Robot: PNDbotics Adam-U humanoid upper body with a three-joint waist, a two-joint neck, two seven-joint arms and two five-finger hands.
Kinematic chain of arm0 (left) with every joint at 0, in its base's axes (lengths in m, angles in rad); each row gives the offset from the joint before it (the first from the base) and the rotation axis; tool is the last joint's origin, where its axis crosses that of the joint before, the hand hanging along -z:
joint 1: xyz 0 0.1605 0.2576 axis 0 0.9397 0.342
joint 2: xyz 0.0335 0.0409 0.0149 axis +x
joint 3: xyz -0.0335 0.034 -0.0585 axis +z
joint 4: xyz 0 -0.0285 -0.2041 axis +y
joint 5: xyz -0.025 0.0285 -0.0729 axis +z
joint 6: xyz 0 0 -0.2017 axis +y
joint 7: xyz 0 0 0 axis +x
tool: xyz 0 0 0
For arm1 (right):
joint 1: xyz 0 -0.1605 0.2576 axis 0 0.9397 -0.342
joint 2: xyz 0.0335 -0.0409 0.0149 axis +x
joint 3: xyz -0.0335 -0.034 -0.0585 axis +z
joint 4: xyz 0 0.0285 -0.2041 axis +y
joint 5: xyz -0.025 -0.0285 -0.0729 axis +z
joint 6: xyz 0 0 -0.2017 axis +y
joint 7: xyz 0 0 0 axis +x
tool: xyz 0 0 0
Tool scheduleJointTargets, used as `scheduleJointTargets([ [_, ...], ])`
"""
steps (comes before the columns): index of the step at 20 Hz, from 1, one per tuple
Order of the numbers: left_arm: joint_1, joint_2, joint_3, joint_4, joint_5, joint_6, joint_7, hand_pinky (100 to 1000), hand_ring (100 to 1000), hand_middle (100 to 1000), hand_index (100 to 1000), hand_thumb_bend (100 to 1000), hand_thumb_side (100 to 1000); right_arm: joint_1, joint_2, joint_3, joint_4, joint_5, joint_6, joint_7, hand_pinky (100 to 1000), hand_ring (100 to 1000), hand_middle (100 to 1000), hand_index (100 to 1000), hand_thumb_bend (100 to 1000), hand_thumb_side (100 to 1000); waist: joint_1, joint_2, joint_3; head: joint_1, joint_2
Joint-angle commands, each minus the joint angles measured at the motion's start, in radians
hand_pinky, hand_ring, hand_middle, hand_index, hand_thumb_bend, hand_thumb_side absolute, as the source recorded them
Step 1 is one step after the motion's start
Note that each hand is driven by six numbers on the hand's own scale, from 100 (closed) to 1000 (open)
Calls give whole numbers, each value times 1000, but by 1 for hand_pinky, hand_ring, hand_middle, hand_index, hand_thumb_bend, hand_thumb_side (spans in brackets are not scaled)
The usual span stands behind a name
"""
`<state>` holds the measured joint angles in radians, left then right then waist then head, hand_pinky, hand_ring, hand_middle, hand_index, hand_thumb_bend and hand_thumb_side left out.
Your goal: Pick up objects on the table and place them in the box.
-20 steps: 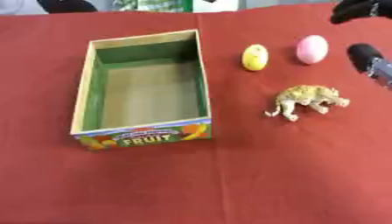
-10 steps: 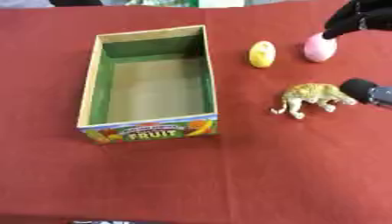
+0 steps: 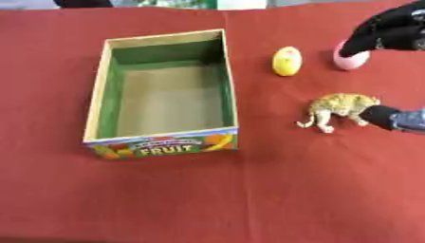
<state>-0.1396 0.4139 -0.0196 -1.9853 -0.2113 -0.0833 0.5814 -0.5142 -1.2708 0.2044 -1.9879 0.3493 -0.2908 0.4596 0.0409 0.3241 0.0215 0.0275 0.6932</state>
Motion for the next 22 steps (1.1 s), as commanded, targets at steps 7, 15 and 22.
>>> scheduleJointTargets([
  [7,-12,17,-2,-15,7,-3,-10,524,601,672,742,100,889,-56,5,46,12,27,84,79,886,931,860,964,362,864,-4,-12,8,-31,-17],
  [15,-15,14,-6,-15,9,-3,-16,525,602,671,736,100,889,-93,41,88,76,70,139,80,879,925,855,948,351,864,-3,-10,12,-45,-24],
  [22,-19,10,-7,-15,11,-5,-21,525,602,669,731,100,888,-122,82,130,153,133,156,94,878,924,862,945,358,851,3,-5,21,-53,-26],
])
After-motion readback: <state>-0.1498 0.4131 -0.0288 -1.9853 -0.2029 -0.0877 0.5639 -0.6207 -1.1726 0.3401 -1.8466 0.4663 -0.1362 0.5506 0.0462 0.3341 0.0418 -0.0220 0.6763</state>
